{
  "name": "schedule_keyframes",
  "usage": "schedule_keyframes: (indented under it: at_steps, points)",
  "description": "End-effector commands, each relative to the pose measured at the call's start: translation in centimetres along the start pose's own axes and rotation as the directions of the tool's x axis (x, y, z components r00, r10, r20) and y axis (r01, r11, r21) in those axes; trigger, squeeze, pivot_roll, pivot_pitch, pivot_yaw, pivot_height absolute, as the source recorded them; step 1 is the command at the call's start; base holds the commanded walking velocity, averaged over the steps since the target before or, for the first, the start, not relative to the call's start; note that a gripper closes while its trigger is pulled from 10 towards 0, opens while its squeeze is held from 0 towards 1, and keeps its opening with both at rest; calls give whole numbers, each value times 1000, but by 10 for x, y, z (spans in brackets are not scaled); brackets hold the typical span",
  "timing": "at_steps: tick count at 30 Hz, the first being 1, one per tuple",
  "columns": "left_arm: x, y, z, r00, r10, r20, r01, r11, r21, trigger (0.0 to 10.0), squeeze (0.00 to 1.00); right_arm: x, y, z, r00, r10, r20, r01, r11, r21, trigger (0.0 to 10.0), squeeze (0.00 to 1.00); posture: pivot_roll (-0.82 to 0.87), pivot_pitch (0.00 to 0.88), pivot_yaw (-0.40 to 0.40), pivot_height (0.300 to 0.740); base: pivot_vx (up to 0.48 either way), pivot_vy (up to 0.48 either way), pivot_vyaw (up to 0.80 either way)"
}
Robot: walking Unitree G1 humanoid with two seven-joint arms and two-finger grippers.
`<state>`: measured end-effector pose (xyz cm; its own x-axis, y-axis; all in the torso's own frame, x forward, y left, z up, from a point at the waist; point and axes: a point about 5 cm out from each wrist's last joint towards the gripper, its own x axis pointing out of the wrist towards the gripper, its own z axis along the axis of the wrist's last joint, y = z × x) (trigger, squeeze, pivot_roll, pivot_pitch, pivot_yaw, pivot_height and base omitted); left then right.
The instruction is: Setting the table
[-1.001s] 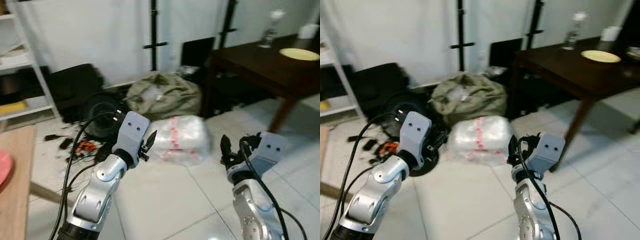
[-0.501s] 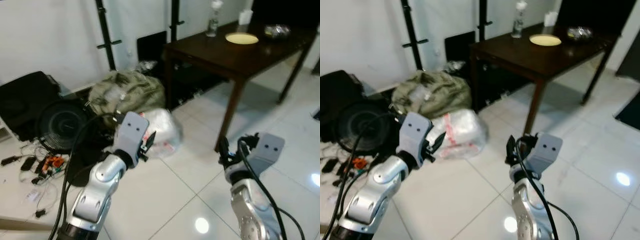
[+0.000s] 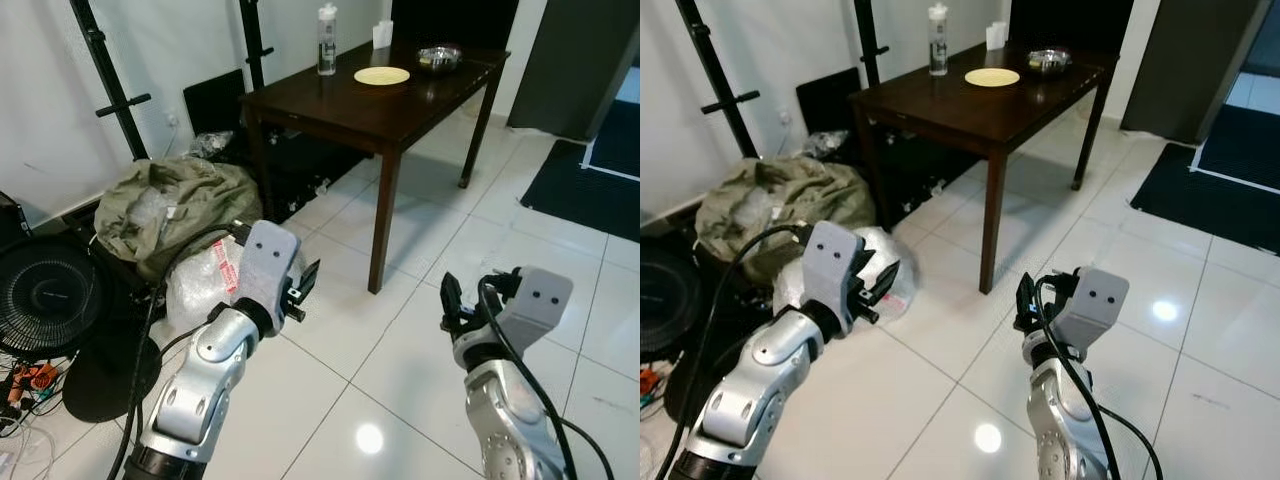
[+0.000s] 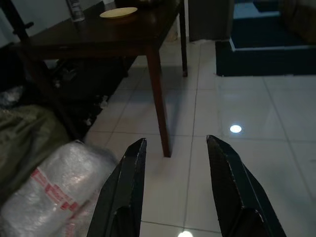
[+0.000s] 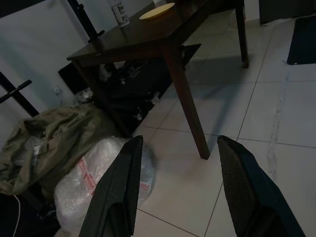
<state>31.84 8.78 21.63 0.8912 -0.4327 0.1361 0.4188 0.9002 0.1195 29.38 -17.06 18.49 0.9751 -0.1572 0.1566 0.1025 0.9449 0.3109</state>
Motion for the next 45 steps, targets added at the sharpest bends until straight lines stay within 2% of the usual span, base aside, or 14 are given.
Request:
schedule_keyframes:
  at_steps: [1,7,12,24,30,31,34,45]
  points:
    - [-3,0,-1,1000,-13,-8,13,1000,-25,10000,0,-1,2,-3,1000,5,-14,-5,1000,0,10000,0,-34,74,145,740,0,0,0]
    - [-3,-2,1,1000,-27,6,27,999,-20,10000,0,-1,2,-2,1000,4,-12,-4,1000,1,10000,0,-34,74,146,740,0,0,-400]
    - [-3,-4,0,999,-36,7,36,999,1,10000,0,-1,2,-2,1000,5,-9,-5,1000,-3,10000,0,-33,74,146,740,0,0,0]
    - [-4,-3,-2,1000,-30,-3,30,1000,-2,10000,0,-1,3,-2,1000,14,-4,-14,1000,-23,10000,0,-34,69,144,740,0,0,0]
    - [-4,4,-9,999,26,-26,-25,1000,17,10000,0,-1,6,-5,999,37,-15,-37,999,-40,10000,0,-32,62,142,740,0,0,0]
    - [-4,4,-8,999,36,-5,-36,998,54,10000,0,-1,7,-6,999,45,-16,-46,998,-40,10000,0,-32,62,142,740,480,0,0]
    - [-4,3,-8,1000,28,7,-29,997,78,10000,0,-1,8,-6,999,48,-16,-49,998,-37,10000,0,-34,62,141,740,480,0,0]
    - [-4,-4,-6,1000,-10,26,7,997,82,10000,0,-1,7,-6,999,44,-19,-44,999,-20,10000,0,-34,62,141,740,480,0,-655]
